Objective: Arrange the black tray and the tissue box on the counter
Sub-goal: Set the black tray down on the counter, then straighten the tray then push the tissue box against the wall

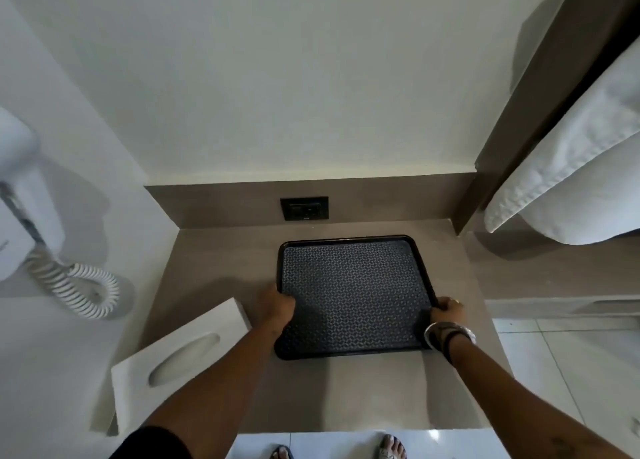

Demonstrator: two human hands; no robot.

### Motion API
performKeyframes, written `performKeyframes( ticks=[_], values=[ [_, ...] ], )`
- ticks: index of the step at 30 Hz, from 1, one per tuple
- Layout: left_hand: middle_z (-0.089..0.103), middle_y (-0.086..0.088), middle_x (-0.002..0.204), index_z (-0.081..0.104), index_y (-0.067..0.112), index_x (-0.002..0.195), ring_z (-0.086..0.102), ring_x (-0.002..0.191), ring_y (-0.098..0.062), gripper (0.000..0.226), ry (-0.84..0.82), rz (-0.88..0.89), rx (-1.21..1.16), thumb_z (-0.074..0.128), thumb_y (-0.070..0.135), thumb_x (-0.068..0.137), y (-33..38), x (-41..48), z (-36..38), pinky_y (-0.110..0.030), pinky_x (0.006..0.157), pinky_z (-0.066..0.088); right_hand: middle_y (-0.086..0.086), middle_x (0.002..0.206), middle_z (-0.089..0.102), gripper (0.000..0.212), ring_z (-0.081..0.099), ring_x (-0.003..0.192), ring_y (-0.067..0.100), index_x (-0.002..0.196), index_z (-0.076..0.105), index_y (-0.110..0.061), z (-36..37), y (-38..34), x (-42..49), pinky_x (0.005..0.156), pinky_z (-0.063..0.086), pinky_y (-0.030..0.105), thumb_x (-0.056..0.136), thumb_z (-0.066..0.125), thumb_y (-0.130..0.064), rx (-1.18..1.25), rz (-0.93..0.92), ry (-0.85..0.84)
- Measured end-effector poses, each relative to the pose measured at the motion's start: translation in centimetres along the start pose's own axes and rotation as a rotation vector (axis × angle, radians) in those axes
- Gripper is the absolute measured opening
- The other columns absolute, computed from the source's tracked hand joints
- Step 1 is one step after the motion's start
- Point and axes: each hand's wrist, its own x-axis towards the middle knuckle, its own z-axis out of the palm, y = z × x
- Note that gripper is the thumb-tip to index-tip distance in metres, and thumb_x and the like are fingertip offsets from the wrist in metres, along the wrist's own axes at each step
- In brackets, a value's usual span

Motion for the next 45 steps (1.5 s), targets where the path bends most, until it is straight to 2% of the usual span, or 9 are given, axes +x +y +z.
performKeyframes(
  ticks=[3, 5, 10, 17, 20, 23, 28, 35, 45],
  values=[
    [0.070, -0.013, 0.092, 0.068, 0.009, 0.090, 0.066, 0.086, -0.032, 0.020, 0.004, 0.017, 0.066, 0.049, 0.006, 0.086, -0.7, 2.1, -0.5, -0.043, 0.082, 0.057, 0.020, 0.083, 0.065, 0.020, 0.058, 0.077, 0.030, 0.073, 0.060, -0.007, 1.9, 0.5, -1.2, 0.078, 0.046, 0.034, 0.080, 0.054, 0.010, 0.041, 0.024, 0.039],
    [0.070, -0.011, 0.089, 0.067, 0.011, 0.084, 0.066, 0.084, -0.031, 0.019, 0.011, 0.025, 0.131, 0.049, 0.008, 0.084, -1.3, 2.7, -0.5, -0.043, 0.080, 0.058, 0.017, 0.081, 0.065, 0.027, 0.058, 0.076, 0.030, 0.068, 0.056, -0.015, 2.6, 1.0, -1.4, 0.079, 0.047, 0.034, 0.079, 0.053, 0.009, 0.053, 0.019, 0.048],
    [0.069, -0.011, 0.091, 0.062, 0.011, 0.080, 0.067, 0.086, -0.032, 0.006, 0.098, 0.065, 0.325, 0.058, 0.016, 0.079, -1.8, 2.1, -0.1, -0.035, 0.074, 0.055, 0.018, 0.101, 0.067, 0.025, 0.063, 0.090, 0.034, 0.096, 0.068, -0.012, 3.9, 4.1, 1.0, 0.088, 0.052, 0.039, 0.075, 0.056, -0.005, -0.106, -0.007, -0.016],
    [0.046, -0.023, 0.143, 0.046, 0.001, 0.140, 0.046, 0.131, -0.040, 0.069, 0.246, 0.432, 0.549, 0.048, 0.047, 0.089, -4.2, -1.9, 2.3, -0.051, 0.108, 0.036, 0.023, 0.142, 0.039, 0.062, 0.040, 0.125, 0.042, 0.139, 0.041, -0.008, 2.5, 3.7, -5.1, 0.101, 0.036, 0.051, 0.088, 0.062, -0.036, -0.523, -0.294, 0.064],
    [0.039, -0.019, 0.152, 0.046, 0.006, 0.142, 0.038, 0.140, -0.035, 0.076, 0.148, 0.636, 0.660, 0.037, 0.058, 0.088, -8.0, -4.6, 4.2, -0.048, 0.115, 0.026, 0.022, 0.148, 0.036, 0.068, 0.041, 0.127, 0.041, 0.140, 0.041, -0.011, 3.0, 5.2, -8.0, 0.097, 0.040, 0.057, 0.088, 0.046, -0.054, -0.710, -0.601, 0.069],
    [0.031, -0.018, 0.157, 0.038, 0.008, 0.147, 0.026, 0.144, -0.031, 0.080, 0.026, 0.707, 0.780, 0.023, 0.065, 0.093, -10.7, -6.2, 4.8, -0.045, 0.114, 0.015, 0.015, 0.154, 0.029, 0.076, 0.030, 0.137, 0.036, 0.144, 0.038, -0.018, 5.0, 6.8, -10.2, 0.104, 0.030, 0.059, 0.085, 0.033, -0.067, -0.807, -0.716, -0.055],
    [0.026, -0.019, 0.158, 0.035, 0.007, 0.149, 0.024, 0.146, -0.033, 0.084, -0.070, 0.742, 0.849, 0.027, 0.067, 0.091, -12.3, -6.0, 4.1, -0.045, 0.115, 0.016, 0.013, 0.158, 0.019, 0.083, 0.015, 0.144, 0.034, 0.149, 0.027, -0.019, 7.1, 8.2, -10.8, 0.110, 0.013, 0.062, 0.086, 0.032, -0.073, -0.901, -0.714, -0.174],
    [0.024, -0.017, 0.159, 0.035, 0.005, 0.149, 0.024, 0.148, -0.031, 0.083, -0.147, 0.786, 0.877, 0.032, 0.064, 0.091, -12.0, -4.3, 3.1, -0.038, 0.120, 0.005, 0.010, 0.159, 0.018, 0.084, 0.015, 0.144, 0.033, 0.149, 0.026, -0.020, 7.6, 6.8, -8.9, 0.110, 0.009, 0.061, 0.084, 0.029, -0.074, -0.909, -0.701, -0.202],
    [0.034, -0.018, 0.155, 0.041, 0.005, 0.146, 0.034, 0.144, -0.033, 0.082, -0.145, 0.740, 0.907, 0.033, 0.065, 0.091, -9.2, -0.6, 3.1, -0.040, 0.118, 0.014, 0.009, 0.161, 0.006, 0.083, 0.006, 0.146, 0.031, 0.151, 0.016, -0.022, 9.3, 3.6, -5.4, 0.114, 0.005, 0.060, 0.085, 0.028, -0.071, -0.854, -0.715, -0.188]
  ],
)
